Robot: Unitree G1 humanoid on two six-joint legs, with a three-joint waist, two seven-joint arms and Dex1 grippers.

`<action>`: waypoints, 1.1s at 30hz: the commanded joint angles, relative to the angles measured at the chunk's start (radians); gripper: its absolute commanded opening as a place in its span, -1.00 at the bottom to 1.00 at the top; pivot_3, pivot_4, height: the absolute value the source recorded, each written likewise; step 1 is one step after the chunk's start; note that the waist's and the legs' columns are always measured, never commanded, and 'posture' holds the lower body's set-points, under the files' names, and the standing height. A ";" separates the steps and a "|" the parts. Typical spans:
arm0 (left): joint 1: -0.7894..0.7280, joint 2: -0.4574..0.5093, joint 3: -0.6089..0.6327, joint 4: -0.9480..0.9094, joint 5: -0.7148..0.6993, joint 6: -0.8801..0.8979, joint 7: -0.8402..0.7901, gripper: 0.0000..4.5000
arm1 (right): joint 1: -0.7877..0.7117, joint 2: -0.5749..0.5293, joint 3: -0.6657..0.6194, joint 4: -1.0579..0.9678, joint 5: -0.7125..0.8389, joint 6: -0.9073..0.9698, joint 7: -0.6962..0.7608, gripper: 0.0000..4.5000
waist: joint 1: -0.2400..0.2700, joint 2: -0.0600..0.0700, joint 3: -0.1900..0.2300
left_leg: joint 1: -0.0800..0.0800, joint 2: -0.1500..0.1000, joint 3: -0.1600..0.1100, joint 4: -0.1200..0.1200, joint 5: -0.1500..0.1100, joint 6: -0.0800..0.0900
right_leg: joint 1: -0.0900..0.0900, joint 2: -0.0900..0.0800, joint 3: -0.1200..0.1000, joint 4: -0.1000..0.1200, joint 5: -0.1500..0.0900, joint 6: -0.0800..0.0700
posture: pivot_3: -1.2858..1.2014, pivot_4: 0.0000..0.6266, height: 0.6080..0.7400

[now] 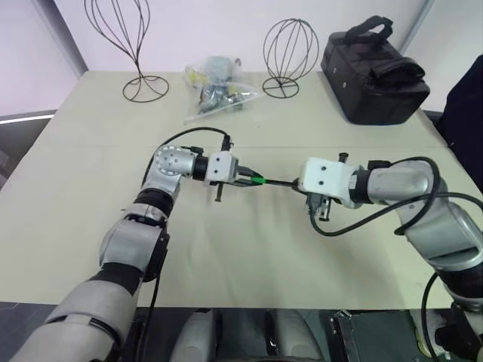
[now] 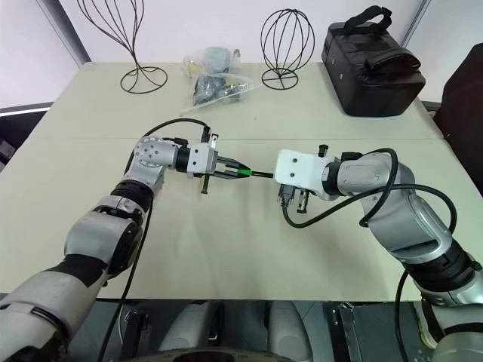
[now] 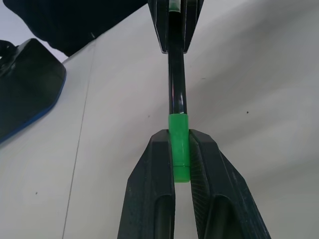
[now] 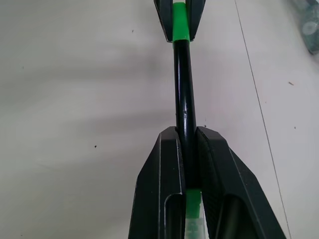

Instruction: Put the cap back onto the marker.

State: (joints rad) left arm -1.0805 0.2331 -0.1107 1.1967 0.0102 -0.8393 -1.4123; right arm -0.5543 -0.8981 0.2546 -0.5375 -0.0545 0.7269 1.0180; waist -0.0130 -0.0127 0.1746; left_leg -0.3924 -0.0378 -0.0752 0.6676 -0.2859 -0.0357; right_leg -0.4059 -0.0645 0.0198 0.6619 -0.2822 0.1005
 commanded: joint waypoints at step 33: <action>0.337 0.160 0.042 -0.766 -0.108 0.719 0.302 0.97 | 0.210 0.140 -0.271 -0.095 0.082 0.295 -0.356 -1.00 | 0.003 0.000 0.000 | 0.000 0.002 -0.001 0.000 0.000 0.000 | -0.001 -0.001 0.002 0.001 0.000 0.000 | 0.03 -0.52 1.00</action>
State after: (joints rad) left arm -0.7431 0.3789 -0.0889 0.5286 -0.0748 -0.1781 -1.1472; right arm -0.3470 -0.7660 0.0199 -0.5874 0.0433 0.9802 0.7171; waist -0.0100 -0.0127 0.1745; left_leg -0.3926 -0.0360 -0.0757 0.6677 -0.2857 -0.0360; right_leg -0.4065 -0.0655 0.0213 0.6634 -0.2822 0.1004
